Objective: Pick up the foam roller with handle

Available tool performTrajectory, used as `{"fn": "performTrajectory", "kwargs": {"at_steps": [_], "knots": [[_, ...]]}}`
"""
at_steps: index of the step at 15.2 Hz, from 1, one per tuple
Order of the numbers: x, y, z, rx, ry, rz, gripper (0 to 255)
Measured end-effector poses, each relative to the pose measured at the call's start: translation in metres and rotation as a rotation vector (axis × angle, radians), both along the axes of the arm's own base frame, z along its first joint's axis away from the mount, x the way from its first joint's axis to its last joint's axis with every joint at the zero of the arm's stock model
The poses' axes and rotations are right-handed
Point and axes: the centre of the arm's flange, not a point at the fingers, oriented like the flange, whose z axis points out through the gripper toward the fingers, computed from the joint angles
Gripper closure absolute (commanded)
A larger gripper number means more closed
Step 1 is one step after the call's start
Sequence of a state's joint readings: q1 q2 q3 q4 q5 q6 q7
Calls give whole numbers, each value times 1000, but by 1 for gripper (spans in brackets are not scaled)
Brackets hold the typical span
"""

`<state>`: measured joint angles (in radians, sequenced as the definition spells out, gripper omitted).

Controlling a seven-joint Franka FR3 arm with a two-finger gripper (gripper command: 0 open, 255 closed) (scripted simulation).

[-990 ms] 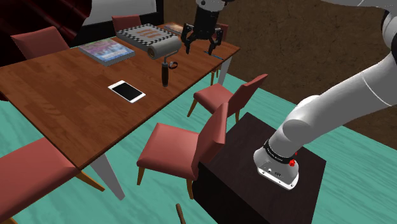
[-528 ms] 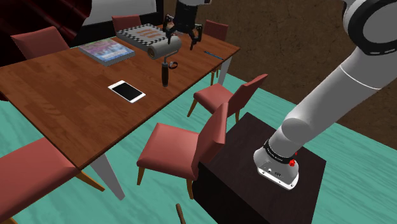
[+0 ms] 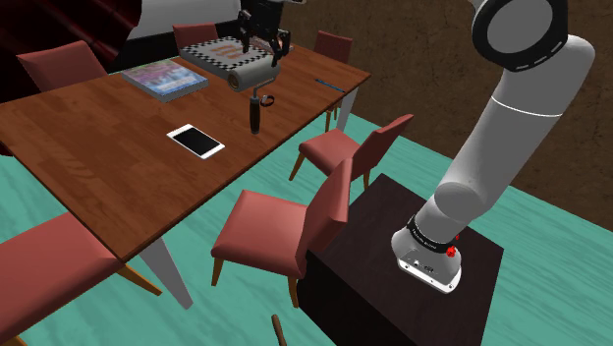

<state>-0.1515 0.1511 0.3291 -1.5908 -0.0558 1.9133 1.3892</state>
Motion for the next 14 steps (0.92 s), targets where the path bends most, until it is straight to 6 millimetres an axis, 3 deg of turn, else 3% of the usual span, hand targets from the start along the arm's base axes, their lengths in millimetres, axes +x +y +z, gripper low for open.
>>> {"fn": "performTrajectory", "kwargs": {"at_steps": [7,8,14], "knots": [[5,-1,-35,3,-3,-19,0],[4,-1,-37,3,-3,-19,255],[4,0,-38,3,-6,-20,255]]}}
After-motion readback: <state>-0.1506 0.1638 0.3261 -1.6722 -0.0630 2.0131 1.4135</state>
